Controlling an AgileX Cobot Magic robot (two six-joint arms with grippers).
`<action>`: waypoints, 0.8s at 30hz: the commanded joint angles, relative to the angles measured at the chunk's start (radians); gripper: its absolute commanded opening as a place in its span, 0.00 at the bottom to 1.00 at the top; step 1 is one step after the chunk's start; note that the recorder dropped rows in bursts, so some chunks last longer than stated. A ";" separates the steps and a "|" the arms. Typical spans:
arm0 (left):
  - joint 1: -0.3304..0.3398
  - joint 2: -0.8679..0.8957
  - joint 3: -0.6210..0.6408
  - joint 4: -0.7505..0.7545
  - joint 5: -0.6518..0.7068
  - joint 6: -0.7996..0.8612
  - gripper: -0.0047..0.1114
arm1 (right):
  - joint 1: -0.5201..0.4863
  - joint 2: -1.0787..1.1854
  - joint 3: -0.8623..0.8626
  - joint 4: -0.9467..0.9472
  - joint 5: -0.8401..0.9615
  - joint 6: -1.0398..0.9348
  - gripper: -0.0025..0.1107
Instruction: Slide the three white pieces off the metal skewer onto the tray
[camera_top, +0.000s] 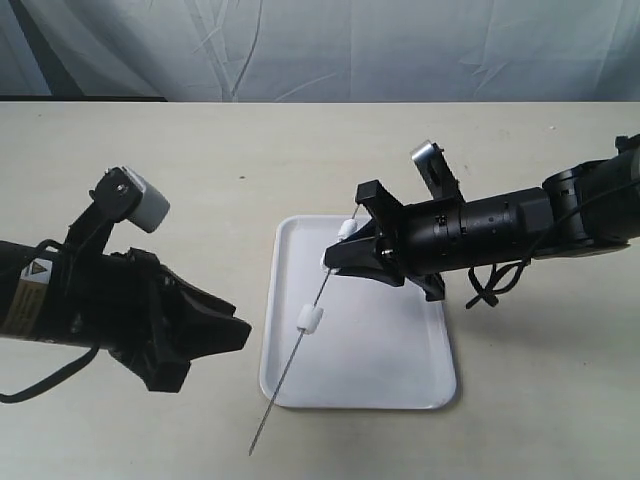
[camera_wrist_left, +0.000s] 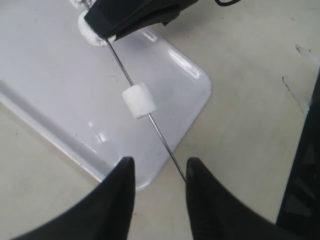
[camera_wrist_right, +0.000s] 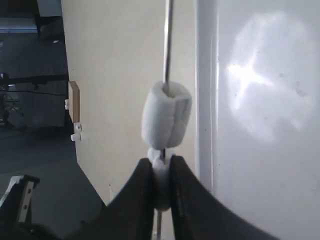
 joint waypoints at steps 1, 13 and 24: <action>-0.006 0.017 0.001 -0.005 -0.033 -0.109 0.34 | -0.001 -0.019 -0.008 -0.005 0.006 -0.041 0.02; -0.006 0.173 0.001 -0.005 -0.169 -0.161 0.34 | -0.001 -0.082 -0.044 -0.005 -0.031 -0.061 0.02; -0.006 0.210 0.001 -0.005 -0.175 -0.159 0.33 | -0.001 -0.082 -0.044 -0.005 0.066 -0.061 0.02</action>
